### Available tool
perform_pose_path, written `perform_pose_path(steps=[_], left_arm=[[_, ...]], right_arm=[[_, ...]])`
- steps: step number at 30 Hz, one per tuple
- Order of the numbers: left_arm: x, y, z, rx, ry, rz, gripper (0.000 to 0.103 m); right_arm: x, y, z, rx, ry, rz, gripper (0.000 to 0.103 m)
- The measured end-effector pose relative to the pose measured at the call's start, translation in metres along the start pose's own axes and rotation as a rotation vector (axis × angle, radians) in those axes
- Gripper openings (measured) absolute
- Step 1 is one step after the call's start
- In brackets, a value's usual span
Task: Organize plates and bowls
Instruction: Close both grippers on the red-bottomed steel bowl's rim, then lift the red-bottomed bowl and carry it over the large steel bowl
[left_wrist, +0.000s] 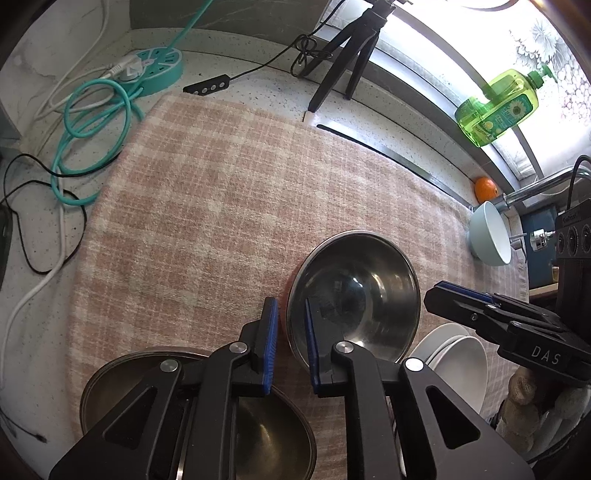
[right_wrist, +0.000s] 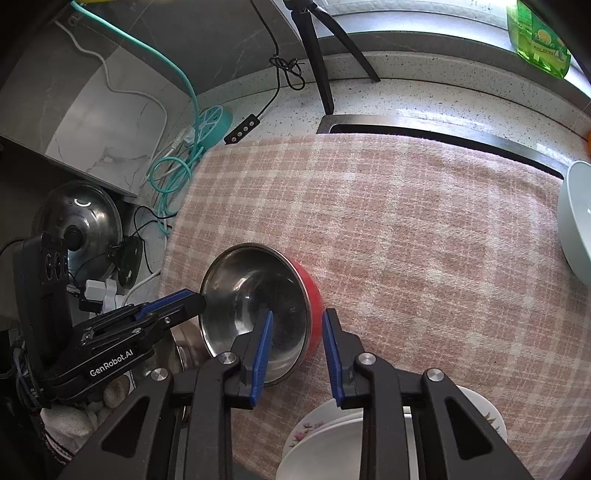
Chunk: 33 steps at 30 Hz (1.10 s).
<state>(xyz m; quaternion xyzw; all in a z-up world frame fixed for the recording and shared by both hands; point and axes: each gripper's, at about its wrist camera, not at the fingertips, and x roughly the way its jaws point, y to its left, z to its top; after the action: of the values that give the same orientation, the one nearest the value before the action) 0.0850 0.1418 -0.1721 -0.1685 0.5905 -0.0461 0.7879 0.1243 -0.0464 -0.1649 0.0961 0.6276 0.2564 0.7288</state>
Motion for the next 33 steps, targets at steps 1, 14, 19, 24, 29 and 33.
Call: perform_pose_path(steps=[1, 14, 19, 24, 29, 33], left_arm=[[0.001, 0.001, 0.0, -0.002, 0.003, -0.003, 0.013], [0.007, -0.001, -0.003, 0.013, 0.012, 0.008, 0.01], [0.008, 0.002, -0.004, 0.009, 0.014, 0.011, 0.008], [0.01, 0.0, -0.005, 0.011, 0.013, 0.011, 0.006], [0.011, -0.002, -0.005, 0.013, 0.01, 0.013, 0.006], [0.011, -0.002, -0.005, 0.008, 0.007, 0.013, 0.005]], right_arm=[[0.001, 0.0, 0.0, 0.002, 0.001, -0.001, 0.022], [0.015, 0.002, 0.0, 0.005, 0.03, -0.014, 0.016], [0.017, 0.001, 0.0, 0.013, 0.032, -0.015, 0.013], [0.019, -0.002, 0.0, 0.021, 0.034, -0.019, 0.009], [0.02, -0.004, 0.0, 0.025, 0.037, -0.029, 0.007], [0.019, -0.005, 0.0, 0.032, 0.033, -0.027, 0.006]])
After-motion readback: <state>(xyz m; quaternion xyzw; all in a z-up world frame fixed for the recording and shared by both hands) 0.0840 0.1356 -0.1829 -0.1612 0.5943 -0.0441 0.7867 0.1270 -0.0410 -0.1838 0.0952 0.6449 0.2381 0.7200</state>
